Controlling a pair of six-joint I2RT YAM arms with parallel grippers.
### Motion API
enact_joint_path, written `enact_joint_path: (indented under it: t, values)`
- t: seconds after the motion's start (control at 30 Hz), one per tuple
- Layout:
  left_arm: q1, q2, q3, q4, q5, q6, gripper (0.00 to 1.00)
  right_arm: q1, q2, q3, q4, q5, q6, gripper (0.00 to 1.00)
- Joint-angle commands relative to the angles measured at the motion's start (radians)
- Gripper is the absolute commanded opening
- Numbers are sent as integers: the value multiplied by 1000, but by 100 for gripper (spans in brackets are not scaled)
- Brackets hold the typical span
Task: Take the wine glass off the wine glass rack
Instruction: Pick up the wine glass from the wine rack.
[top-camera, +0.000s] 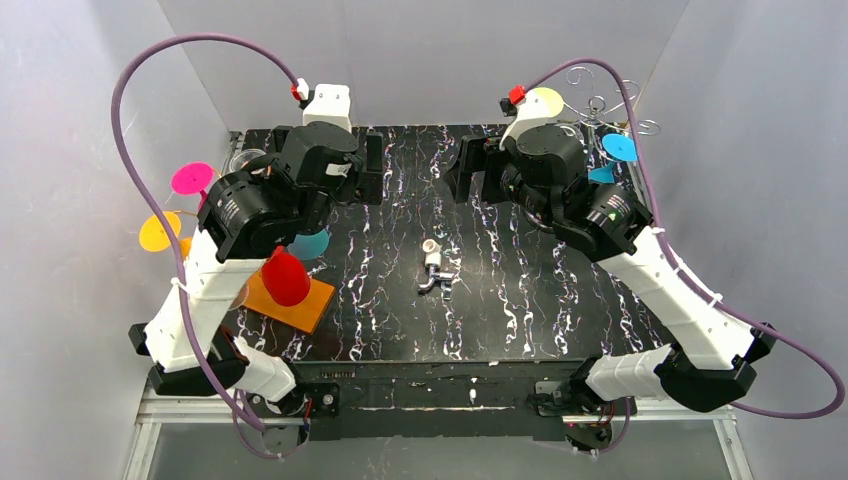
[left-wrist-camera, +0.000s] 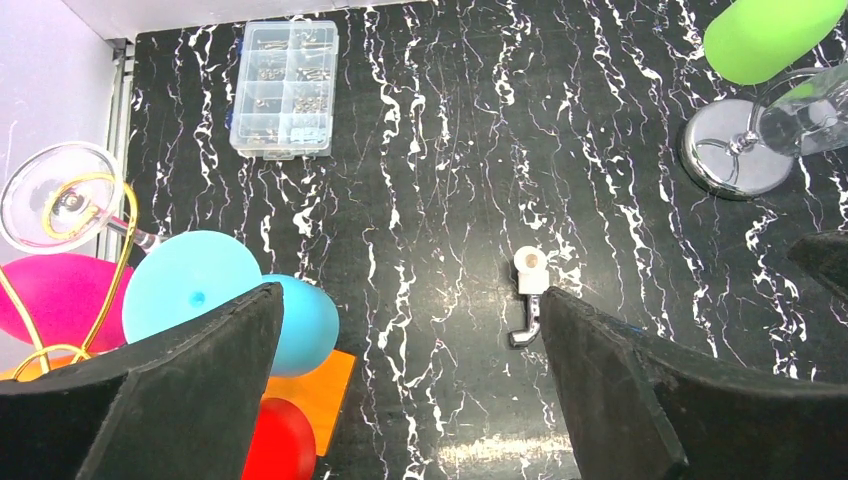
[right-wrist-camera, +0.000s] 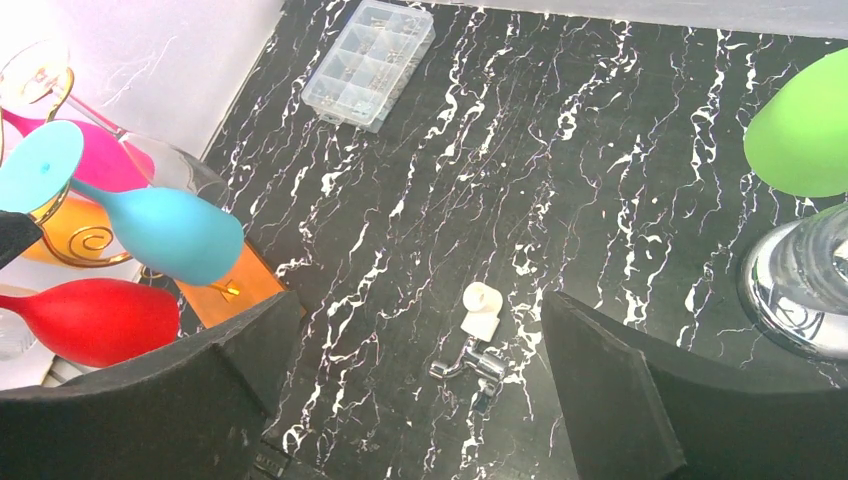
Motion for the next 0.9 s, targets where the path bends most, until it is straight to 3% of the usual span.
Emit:
enact_joint_path:
  t: [0.0,0.5,0.87]
  values:
    - [-1,-41,6,-25,-53,-11,99,6,-23,-2,37,12,-4,100]
    - [0,-39,25,-83,-71,-41,99,6,49,-8,85,-118,43,100]
    - [-1,-136,4,-93,-99,-56,99,27,237,20,275,-460,207,100]
